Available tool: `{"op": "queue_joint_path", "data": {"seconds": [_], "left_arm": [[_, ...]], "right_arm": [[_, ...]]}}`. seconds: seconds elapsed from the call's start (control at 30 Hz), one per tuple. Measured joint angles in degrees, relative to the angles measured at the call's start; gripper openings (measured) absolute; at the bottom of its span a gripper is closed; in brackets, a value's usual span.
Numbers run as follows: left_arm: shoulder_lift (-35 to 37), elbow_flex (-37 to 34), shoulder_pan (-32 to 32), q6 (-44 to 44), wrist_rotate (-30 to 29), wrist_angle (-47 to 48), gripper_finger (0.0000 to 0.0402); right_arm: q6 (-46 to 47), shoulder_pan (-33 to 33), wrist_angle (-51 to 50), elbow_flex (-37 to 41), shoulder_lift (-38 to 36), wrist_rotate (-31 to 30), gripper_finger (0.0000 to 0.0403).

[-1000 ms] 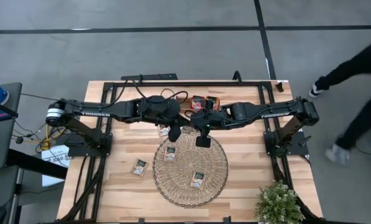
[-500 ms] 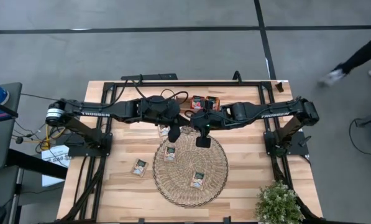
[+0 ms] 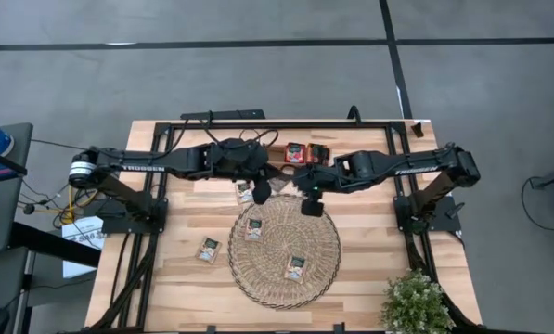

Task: Pick & Place Tea
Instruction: Put the brown tea bag into the left section of the wooden organizer

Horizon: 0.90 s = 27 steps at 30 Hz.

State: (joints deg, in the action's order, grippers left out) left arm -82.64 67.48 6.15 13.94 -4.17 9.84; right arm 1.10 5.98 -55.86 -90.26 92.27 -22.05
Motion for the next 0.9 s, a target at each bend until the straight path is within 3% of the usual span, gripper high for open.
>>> {"op": "queue_joint_path", "data": {"seconds": [0.13,0.27,0.4,0.6,0.77,0.9], "left_arm": [[-1.04,-0.06,2.09,-0.01,0.02,0.3,0.0],[-3.6,-0.29,4.34,-1.54,0.48,-0.34,0.0],[-6.17,-3.47,7.73,-1.74,6.06,-8.04,0.0],[-6.67,-12.81,15.0,2.22,12.9,-25.3,0.0],[-7.68,-18.96,20.89,5.95,15.13,-41.62,0.0],[-9.14,-22.98,25.55,8.79,16.21,-49.43,0.0]], "right_arm": [[3.78,-0.01,-8.41,-0.01,-1.54,-5.29,0.011],[7.08,0.0,-16.42,0.11,-3.0,-6.68,0.0101],[7.25,0.0,-17.88,2.85,-5.4,-6.85,0.0092],[6.57,0.0,-8.35,13.16,-14.45,-6.26,0.0084],[9.07,-0.15,2.61,21.69,-24.31,-5.73,0.0082],[11.31,-0.49,12.27,27.34,-33.04,-5.31,0.0082]]}}
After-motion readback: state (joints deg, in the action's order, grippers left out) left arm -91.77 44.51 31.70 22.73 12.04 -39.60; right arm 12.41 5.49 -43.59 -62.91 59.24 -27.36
